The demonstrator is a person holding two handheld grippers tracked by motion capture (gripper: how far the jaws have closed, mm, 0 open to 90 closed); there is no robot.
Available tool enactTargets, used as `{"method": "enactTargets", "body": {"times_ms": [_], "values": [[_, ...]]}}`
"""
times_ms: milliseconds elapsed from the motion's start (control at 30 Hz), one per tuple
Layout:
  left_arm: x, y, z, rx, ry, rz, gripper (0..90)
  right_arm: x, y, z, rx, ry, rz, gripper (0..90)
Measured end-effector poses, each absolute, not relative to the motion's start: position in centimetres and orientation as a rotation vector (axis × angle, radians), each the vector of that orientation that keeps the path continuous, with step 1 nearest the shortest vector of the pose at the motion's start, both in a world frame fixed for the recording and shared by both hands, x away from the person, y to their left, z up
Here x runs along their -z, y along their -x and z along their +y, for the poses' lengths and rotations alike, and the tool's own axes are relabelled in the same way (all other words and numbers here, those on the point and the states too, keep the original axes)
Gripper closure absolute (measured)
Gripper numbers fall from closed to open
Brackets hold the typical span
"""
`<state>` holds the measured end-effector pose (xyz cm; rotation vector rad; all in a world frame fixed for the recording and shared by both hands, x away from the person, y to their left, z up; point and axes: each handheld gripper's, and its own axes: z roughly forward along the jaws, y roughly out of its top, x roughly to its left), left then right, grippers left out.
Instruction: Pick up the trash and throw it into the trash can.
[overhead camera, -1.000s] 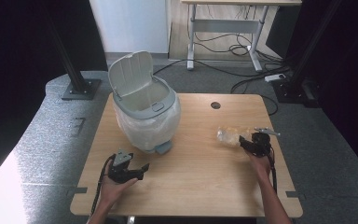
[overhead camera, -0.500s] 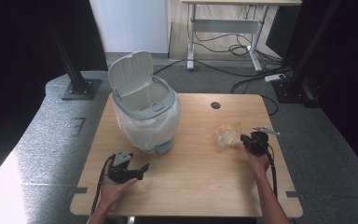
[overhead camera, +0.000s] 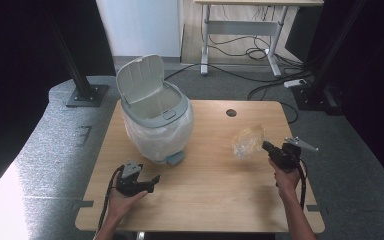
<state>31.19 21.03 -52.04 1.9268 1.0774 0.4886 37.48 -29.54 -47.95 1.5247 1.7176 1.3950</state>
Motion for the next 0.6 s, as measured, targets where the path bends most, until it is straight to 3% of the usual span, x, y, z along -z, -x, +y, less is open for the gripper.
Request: {"method": "enactTargets", "body": {"times_ms": [600], "values": [[52.3, -31.2, 21.0, -0.489, -1.932, 1.089, 17.5, 44.0, -35.5, -29.3, -1.526, -1.424, 1.690, 87.9]]}}
